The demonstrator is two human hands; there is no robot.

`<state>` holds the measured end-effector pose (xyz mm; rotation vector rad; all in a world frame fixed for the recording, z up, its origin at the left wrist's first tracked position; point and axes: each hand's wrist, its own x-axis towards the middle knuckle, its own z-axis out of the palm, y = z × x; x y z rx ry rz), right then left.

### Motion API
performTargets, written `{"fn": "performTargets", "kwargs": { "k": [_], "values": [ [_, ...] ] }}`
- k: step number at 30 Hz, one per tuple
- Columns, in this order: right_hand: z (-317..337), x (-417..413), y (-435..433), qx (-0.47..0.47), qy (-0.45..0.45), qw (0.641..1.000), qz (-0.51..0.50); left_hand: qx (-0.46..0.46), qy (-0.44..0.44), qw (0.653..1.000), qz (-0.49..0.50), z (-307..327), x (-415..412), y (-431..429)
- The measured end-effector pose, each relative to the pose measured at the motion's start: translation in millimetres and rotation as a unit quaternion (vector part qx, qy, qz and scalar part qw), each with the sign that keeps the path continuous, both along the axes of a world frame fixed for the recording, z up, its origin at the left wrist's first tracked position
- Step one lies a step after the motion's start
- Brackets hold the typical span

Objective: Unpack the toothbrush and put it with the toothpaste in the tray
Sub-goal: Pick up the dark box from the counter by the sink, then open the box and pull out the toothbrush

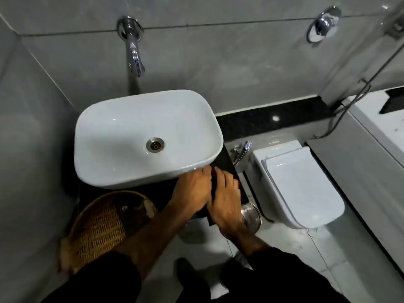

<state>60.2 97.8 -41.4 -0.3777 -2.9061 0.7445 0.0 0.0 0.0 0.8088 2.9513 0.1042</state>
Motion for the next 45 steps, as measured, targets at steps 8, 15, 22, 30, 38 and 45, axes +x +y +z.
{"fn": "performTargets", "kwargs": {
  "k": [8, 15, 22, 30, 38, 45],
  "values": [
    [-27, 27, -5, -0.076, -0.215, 0.973, -0.023, 0.067, -0.411, 0.894, 0.164, -71, 38, -5],
    [-25, 49, -1, -0.024, -0.213, 0.976, 0.025, 0.176, -0.374, 0.866, 0.282, -85, 47, 4],
    [23, 113, 20, -0.027, -0.162, 0.986, 0.029, 0.412, -0.390, 0.697, 0.438, -71, 30, 10],
    [106, 116, 26, -0.068, 0.072, 0.995, -0.005, 0.585, -0.597, 0.308, 0.455, -65, 71, 19],
    [140, 119, 22, -0.035, 0.146, 0.989, 0.007, 0.619, -0.609, 0.252, 0.427, -63, 89, 26],
    [152, 117, 21, -0.098, 0.160, 0.982, -0.001, 0.627, -0.622, 0.260, 0.389, -64, 100, 32]
  ]
}}
